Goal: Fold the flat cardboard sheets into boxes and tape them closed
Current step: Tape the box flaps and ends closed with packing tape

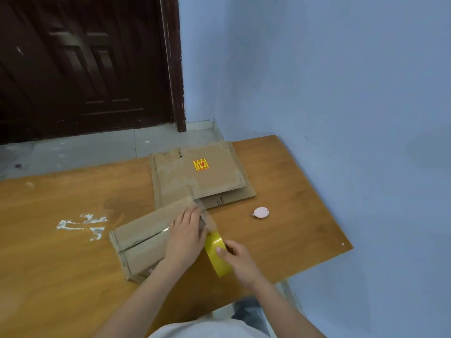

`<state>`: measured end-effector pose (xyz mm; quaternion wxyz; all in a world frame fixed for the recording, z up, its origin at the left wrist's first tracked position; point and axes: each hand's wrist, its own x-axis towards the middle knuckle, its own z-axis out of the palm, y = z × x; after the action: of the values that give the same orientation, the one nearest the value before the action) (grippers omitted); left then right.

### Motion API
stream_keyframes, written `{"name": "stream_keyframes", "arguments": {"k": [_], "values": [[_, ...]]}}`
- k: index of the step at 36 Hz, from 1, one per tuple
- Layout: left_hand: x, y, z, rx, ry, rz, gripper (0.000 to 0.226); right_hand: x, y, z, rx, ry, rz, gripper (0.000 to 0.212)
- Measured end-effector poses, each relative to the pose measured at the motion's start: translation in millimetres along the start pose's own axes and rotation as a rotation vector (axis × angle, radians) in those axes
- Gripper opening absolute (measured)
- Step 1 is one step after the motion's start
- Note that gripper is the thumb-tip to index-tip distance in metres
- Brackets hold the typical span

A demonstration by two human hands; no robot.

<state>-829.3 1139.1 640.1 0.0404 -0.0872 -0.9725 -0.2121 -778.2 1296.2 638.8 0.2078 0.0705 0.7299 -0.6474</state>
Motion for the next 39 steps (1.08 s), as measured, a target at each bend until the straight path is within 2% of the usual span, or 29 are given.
{"name": "stream_keyframes", "arguments": {"k": [5, 10, 12, 18, 23, 28, 31, 34, 36, 39], "values": [[-4, -6, 3, 0.030, -0.044, 0.067, 0.046, 7, 7, 4, 0.009, 0.102, 0.033, 0.022], [-4, -6, -3, -0.015, -0.081, 0.084, 0.050, 16, 21, 10, -0.431, 0.173, 0.102, 0.039], [-3, -5, -4, -0.024, -0.073, 0.072, 0.051, 19, 20, 11, -0.422, 0.166, 0.116, 0.039], [0, -4, -4, 0.011, -0.077, 0.046, 0.050, 3, 29, 0, -0.187, -0.005, 0.139, 0.035], [6, 1, -1, 0.012, -0.062, 0.006, 0.049, -2, 32, -11, -0.208, -0.064, 0.106, 0.010], [5, -1, 2, 0.027, -0.074, 0.013, 0.050, 2, 29, -15, -0.217, 0.022, 0.102, 0.023], [5, -3, 4, 0.042, -0.067, 0.014, 0.044, 4, 30, -15, -0.225, 0.066, 0.180, 0.031], [1, -3, 8, 0.051, 0.058, 0.111, 0.030, 4, 34, -12, -0.211, 0.110, 0.223, 0.037], [-3, -1, 9, 0.068, 0.150, 0.181, 0.030, 4, 34, -12, -0.213, 0.099, 0.230, 0.036], [-5, 7, 10, 0.110, 0.193, 0.168, 0.030, 5, 33, -14, -0.254, 0.070, 0.223, 0.035]]}}
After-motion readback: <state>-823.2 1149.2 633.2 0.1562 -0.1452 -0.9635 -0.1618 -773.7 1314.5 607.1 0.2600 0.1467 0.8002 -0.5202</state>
